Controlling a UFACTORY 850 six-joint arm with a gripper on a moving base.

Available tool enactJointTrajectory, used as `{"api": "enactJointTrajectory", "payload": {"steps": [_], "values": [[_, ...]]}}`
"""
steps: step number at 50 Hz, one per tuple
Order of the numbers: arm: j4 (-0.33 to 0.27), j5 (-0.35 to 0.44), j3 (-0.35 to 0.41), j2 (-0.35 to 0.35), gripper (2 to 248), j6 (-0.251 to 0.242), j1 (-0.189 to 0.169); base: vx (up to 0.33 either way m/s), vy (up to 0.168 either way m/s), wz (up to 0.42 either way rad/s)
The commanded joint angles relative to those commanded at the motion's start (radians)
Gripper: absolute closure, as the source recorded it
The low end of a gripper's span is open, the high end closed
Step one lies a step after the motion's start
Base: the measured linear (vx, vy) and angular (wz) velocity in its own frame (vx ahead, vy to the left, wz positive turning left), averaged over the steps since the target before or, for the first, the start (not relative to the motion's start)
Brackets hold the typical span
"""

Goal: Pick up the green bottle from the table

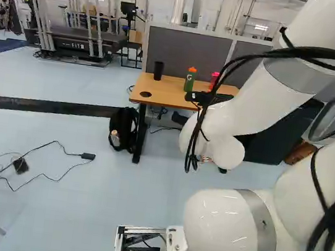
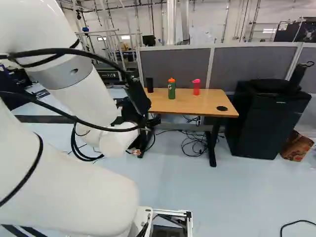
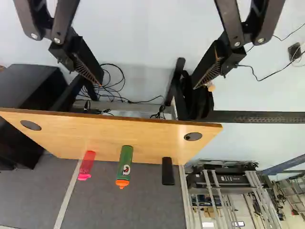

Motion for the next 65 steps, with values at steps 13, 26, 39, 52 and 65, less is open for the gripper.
{"api": "enactJointTrajectory", "payload": {"steps": [13,26,39,52,65], "values": [[0.0,0.0,0.0,0.0,3,0.0,0.0,0.172,0.0,-0.009],[0.0,0.0,0.0,0.0,3,0.0,0.0,0.18,-0.001,-0.01],[0.0,0.0,0.0,0.0,3,0.0,0.0,0.179,-0.004,-0.01],[0.0,0.0,0.0,0.0,3,0.0,0.0,0.176,-0.003,-0.01],[0.0,0.0,0.0,0.0,3,0.0,0.0,0.179,-0.003,-0.012]]}}
